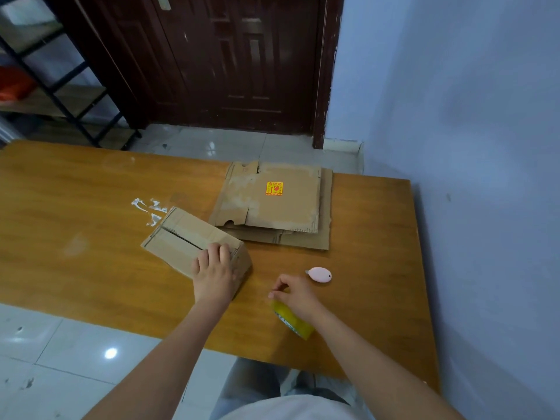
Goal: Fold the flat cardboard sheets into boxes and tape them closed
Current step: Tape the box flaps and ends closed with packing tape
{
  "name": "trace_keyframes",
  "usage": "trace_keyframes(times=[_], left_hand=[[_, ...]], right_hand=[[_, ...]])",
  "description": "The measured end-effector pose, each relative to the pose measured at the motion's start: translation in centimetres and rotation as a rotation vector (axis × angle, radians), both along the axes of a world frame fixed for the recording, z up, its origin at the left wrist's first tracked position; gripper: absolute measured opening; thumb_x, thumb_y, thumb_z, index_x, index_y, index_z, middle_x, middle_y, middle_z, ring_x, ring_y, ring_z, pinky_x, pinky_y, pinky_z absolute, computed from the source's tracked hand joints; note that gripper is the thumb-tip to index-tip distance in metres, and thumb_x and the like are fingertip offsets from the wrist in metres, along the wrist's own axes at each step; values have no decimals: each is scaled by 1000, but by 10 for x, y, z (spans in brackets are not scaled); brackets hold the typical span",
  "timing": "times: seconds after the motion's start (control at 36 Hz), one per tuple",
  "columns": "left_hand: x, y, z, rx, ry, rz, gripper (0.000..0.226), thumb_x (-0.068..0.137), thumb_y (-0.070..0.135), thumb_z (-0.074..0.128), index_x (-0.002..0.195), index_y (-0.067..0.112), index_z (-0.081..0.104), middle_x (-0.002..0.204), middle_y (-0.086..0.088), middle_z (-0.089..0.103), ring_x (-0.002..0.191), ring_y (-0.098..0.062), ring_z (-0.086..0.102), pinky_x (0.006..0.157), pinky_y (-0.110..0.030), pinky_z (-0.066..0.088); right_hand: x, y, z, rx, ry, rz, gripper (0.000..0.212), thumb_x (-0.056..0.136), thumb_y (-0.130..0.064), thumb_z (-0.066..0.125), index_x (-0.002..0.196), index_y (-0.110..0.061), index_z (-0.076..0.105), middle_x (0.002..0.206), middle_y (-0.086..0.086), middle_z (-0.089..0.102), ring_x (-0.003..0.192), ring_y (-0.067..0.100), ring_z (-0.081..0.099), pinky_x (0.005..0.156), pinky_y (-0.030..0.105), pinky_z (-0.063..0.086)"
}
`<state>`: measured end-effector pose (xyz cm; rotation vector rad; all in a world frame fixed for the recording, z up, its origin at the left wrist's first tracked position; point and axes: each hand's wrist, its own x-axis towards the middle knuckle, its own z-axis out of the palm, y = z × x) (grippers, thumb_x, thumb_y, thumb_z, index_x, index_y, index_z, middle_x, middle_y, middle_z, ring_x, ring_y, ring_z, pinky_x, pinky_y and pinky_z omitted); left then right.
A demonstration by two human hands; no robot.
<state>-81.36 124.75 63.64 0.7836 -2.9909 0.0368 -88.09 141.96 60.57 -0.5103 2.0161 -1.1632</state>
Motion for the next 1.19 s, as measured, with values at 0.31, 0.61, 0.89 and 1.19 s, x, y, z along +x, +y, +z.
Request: trace_keyframes(times=[0.31,0.61,0.89,1.19], left_hand=[[-11,8,4,193,-71,224,61,98,42,31,151,19,10,159,-8,-2,145,-31,-5,115,-48,3],[-40,17,49,539,119,323,69,94,55,38,147,14,24,156,-15,3,143,-32,2,113,-48,9],[-69,0,82,1149,111,-285,20,89,21,63,74,9,64,72,-10,67,70,-18,63,70,-43,55],[-82,-40,101,1329,53,-364,33,99,21,46,87,-8,56,84,-28,63,71,-31,67,53,-31,56]], right_hand=[[-3,-5,-2,20,-31,-57,20,85,-19,67,72,-25,53,88,0,61,84,14,54,77,29,44],[-29,3,27,-106,-11,-306,31,83,1,62,63,-20,52,66,-6,54,65,5,48,61,14,37],[-44,-27,94,-176,63,-325,31,83,3,62,63,-18,51,61,-6,51,51,-9,43,58,15,37],[-31,-61,133,-70,197,-410,19,84,-11,67,71,-13,54,63,-6,46,58,4,41,56,21,32]])
